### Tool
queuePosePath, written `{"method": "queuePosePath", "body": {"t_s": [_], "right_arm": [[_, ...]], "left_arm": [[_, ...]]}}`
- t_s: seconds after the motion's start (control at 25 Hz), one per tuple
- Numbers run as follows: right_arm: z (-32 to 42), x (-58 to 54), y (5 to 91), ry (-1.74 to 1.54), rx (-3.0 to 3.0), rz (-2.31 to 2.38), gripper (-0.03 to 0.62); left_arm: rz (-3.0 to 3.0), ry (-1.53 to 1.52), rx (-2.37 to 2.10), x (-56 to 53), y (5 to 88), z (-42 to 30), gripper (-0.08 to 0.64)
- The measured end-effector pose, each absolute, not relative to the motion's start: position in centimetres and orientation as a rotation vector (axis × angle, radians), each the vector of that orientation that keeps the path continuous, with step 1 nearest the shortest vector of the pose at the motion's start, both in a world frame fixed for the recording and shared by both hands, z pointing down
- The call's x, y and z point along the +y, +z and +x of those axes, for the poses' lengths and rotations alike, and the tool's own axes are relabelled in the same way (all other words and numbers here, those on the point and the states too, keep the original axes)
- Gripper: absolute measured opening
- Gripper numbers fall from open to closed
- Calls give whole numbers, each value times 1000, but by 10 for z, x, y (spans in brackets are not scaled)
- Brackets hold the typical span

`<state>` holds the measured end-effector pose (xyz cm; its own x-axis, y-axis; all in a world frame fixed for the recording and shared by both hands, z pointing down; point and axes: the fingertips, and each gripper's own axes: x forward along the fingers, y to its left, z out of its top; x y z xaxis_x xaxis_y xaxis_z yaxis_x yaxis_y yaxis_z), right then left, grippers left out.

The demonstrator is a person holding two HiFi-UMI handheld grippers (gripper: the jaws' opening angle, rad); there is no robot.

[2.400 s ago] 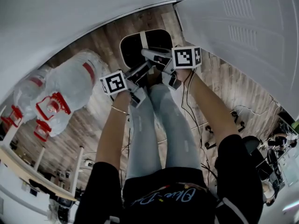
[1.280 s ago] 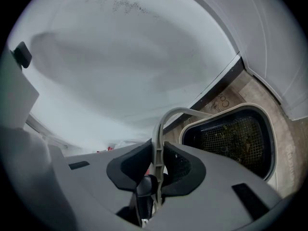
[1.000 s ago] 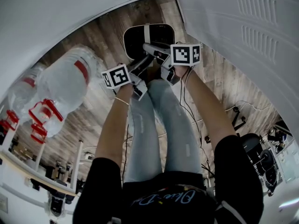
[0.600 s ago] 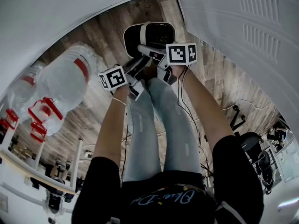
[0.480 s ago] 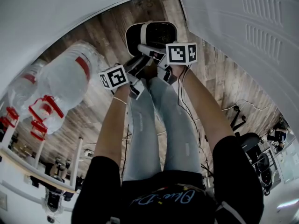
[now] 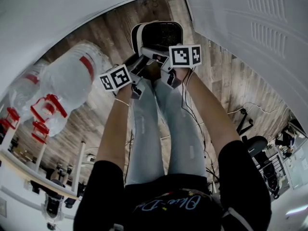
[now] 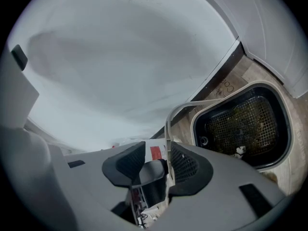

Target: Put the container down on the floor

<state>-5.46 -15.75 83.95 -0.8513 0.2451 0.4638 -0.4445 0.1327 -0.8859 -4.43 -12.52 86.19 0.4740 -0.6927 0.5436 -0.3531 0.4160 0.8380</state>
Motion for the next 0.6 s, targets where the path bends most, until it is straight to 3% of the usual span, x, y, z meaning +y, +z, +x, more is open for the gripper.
{"method": "queuePosePath", "body": {"t_s": [0.6], "right_arm": [[-38,-163,833,1780,-1918,290,152]], "left_arm": [[1113,-238,-1191,-96,863,-65,219]]}}
